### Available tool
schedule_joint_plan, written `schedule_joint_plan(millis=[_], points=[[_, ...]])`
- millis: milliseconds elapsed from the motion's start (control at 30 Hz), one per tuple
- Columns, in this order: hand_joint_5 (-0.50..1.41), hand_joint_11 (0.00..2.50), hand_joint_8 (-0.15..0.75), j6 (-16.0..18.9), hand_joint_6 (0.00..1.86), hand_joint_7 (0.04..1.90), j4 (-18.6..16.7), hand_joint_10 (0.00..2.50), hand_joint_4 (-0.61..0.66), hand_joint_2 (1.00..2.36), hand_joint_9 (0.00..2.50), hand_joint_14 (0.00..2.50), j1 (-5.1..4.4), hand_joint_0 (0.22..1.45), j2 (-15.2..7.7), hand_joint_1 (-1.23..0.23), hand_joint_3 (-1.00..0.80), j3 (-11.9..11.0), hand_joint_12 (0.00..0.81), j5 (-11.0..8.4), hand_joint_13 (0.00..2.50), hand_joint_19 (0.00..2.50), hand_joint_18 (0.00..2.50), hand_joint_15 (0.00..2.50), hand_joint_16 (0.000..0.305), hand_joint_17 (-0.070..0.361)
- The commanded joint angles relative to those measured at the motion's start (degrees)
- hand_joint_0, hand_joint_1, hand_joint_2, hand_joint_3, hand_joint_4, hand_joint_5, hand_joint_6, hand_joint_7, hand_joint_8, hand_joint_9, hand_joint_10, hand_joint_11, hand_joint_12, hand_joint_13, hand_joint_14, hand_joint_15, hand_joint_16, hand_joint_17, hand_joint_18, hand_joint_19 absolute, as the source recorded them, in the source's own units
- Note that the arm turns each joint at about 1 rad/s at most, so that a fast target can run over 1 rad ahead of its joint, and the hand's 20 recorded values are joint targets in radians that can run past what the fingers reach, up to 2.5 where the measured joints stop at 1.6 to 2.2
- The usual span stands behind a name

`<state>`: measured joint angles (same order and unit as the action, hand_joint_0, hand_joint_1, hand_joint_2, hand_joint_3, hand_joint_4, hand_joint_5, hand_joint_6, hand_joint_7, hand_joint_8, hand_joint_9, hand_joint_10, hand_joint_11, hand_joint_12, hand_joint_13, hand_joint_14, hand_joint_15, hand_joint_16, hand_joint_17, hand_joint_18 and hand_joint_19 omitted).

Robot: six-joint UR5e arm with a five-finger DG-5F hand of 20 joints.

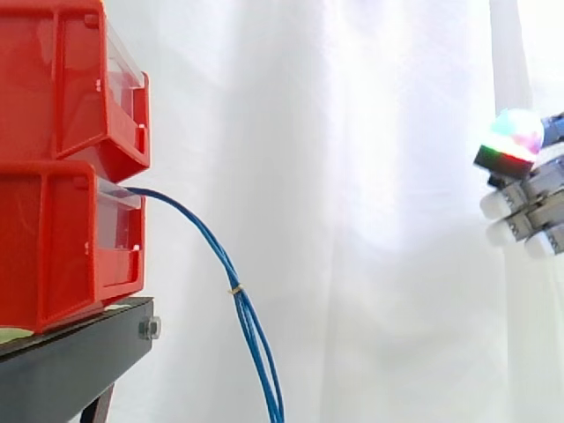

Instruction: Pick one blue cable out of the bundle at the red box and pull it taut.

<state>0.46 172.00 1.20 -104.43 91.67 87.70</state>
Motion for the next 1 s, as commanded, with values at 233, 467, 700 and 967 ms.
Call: schedule_joint_plan(millis=[233,467,700,967], points=[[-0.24,0.00,0.246,-0.72,0.50,0.71,-8.79,0.00,0.21,1.00,0.10,0.00,-0.77,0.44,-4.91,-0.74,-0.50,0.00,0.377,-1.40,0.00,0.06,0.00,0.10,0.061,0.138],[-0.24,0.00,0.251,-0.63,0.50,0.72,-16.44,0.00,0.22,1.00,0.10,0.00,-1.38,0.42,-9.74,-0.78,-0.50,0.00,0.384,-1.66,0.00,0.06,0.00,0.10,0.063,0.141],[-0.24,0.00,0.258,-0.90,0.50,0.73,-21.97,0.00,0.24,1.00,0.10,0.00,-2.35,0.40,-12.73,-0.76,-0.50,0.00,0.394,-8.60,0.00,0.07,0.00,0.11,0.064,0.145],[-0.23,0.00,0.268,-0.99,0.50,0.74,-28.13,0.00,0.26,1.00,0.13,0.00,-3.58,0.40,-16.16,-0.66,-0.50,-0.44,0.399,-11.59,0.00,0.08,0.00,0.11,0.065,0.146]])
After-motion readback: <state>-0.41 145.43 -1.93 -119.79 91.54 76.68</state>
